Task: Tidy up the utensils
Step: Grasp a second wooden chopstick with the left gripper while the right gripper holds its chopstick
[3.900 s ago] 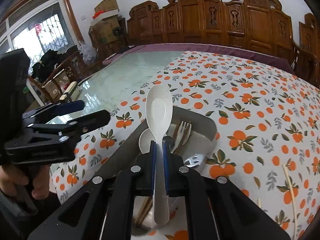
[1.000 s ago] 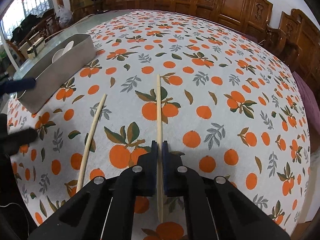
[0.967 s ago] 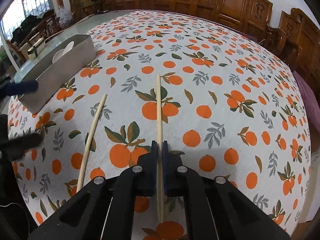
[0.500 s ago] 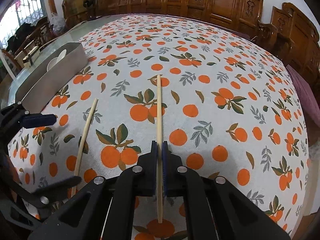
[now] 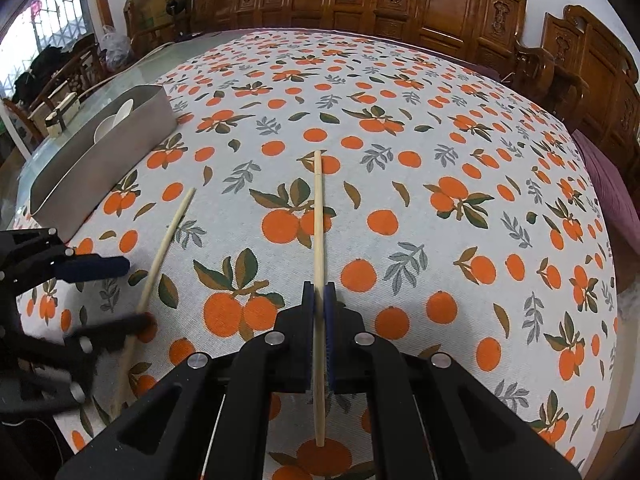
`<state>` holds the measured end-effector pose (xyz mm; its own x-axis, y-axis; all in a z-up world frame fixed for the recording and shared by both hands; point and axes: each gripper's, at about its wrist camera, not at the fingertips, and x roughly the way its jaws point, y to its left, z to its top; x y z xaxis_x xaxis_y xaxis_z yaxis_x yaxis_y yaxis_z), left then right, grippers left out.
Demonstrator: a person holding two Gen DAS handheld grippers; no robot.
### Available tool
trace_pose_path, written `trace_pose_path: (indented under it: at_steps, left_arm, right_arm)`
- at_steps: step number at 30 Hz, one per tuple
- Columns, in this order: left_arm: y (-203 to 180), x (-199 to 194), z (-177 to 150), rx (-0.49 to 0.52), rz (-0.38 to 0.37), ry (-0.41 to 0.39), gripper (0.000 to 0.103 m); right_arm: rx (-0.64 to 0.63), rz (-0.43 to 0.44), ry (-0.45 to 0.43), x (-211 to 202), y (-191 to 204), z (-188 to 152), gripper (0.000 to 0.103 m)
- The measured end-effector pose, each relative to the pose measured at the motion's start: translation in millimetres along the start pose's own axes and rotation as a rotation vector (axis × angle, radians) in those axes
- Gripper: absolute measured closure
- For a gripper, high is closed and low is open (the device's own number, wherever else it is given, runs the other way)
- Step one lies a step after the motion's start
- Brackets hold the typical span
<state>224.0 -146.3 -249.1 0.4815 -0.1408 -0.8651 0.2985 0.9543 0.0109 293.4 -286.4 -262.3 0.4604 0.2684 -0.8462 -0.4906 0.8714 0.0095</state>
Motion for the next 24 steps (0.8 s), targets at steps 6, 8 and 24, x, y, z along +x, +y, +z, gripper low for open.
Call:
trace_pose_path:
  at_steps: [6, 8, 24]
  left_arm:
    - [17.5, -1.4, -1.5, -0.042, -0.001, 0.016, 0.095]
    - [20.7, -1.0, -0.9, -0.051, -0.003, 0.019, 0.096]
    - [32.5, -14.4, 0.3, -0.046, -0.016, -0.015, 0.099]
  right_arm:
    - [-0.005, 0.008, -0.002, -0.3, 3.1, 0.8, 0.097]
    - [-0.01, 0.01, 0.0, 0.1, 5.2, 1.0, 0.097]
    - [-0.022, 0.004, 0.018, 5.1, 17.6, 4.8, 0.097]
